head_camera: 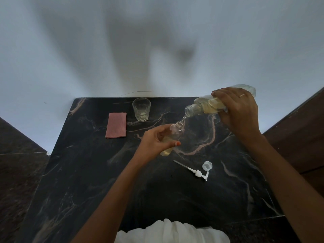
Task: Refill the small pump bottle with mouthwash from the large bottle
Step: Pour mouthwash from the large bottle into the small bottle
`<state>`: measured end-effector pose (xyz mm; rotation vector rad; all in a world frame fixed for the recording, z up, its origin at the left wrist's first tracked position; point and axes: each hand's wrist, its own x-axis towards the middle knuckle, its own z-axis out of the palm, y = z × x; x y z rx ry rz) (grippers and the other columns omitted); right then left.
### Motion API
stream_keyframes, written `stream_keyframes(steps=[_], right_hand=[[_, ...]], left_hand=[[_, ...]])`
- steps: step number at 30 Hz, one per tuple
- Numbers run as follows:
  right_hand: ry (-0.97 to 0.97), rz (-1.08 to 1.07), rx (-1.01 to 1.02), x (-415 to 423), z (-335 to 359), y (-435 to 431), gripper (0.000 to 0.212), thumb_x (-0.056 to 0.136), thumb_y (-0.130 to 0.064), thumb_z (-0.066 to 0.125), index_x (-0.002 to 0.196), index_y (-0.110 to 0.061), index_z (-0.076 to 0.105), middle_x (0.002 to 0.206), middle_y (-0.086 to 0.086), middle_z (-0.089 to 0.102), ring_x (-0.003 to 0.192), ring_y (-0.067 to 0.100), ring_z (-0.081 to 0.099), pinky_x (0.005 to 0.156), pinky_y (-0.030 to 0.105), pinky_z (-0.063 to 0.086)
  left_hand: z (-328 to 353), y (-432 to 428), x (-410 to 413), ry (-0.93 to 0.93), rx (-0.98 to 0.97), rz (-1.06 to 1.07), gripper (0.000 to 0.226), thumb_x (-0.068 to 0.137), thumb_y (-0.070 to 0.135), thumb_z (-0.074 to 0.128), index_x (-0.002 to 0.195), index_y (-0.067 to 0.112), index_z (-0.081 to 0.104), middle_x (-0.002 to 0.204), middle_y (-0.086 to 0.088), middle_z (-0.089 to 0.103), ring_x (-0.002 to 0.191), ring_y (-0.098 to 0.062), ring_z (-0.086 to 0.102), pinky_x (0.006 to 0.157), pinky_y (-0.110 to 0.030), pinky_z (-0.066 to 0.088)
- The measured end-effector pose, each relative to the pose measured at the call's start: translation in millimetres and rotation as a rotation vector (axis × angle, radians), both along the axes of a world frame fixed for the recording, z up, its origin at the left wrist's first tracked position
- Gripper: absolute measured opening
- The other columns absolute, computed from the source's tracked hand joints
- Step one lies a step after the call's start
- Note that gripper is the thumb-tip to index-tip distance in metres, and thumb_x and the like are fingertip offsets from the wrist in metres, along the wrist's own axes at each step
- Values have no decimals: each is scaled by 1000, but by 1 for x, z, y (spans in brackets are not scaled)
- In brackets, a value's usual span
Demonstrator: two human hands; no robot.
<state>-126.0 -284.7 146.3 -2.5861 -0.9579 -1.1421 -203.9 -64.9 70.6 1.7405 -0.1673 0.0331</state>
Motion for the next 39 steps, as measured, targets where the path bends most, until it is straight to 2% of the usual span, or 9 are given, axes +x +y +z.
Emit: stream_keyframes(steps=[3,9,21,26,30,34,39], right_hand=[[6,-5,1,0,0,0,30,73,-12,74,96,5,65,98,23,69,89,41,65,85,55,46],[-1,0,-5,1,1,-1,30,73,-12,74,96,5,65,97,23,69,88,40,66,84,54,46],[-2,0,-7,1,2,-2,29,73,-13,73,95,5,66,97,23,69,89,40,66,85,53,46],[2,-7,-11,0,2,-3,29,74,-14,71,95,5,66,97,22,69,89,40,66,84,52,46],[-12,-5,-9,0,3,-3,27,74,-13,71,94,4,66,96,22,70,88,39,66,84,51,47],[-13,-6,-9,0,3,-3,28,73,-13,73,94,5,66,95,22,70,87,39,66,83,51,47],[-8,-10,-16,0,4,-2,27,74,-12,71,94,4,66,96,21,70,88,39,66,83,51,47]], left_hand=[[1,-1,0,-7,13,5,50,66,11,77,103,37,56,99,15,64,94,3,62,82,-9,47],[2,-2,1,-13,23,10,51,66,13,77,101,42,55,97,19,63,94,7,61,80,-7,46],[-1,-4,3,10,12,9,52,67,11,76,112,28,54,100,9,64,93,7,61,80,-7,46],[-1,-4,2,11,20,11,53,67,11,76,112,27,54,103,5,64,95,1,61,83,-10,47],[1,-6,2,11,13,4,51,67,10,76,108,30,54,98,15,62,91,11,59,78,-5,45],[0,-6,3,13,16,13,51,66,12,77,105,37,54,98,17,62,92,11,59,79,-5,45],[-3,-7,5,12,17,23,51,66,14,78,108,33,56,99,11,65,95,2,62,82,-10,48]])
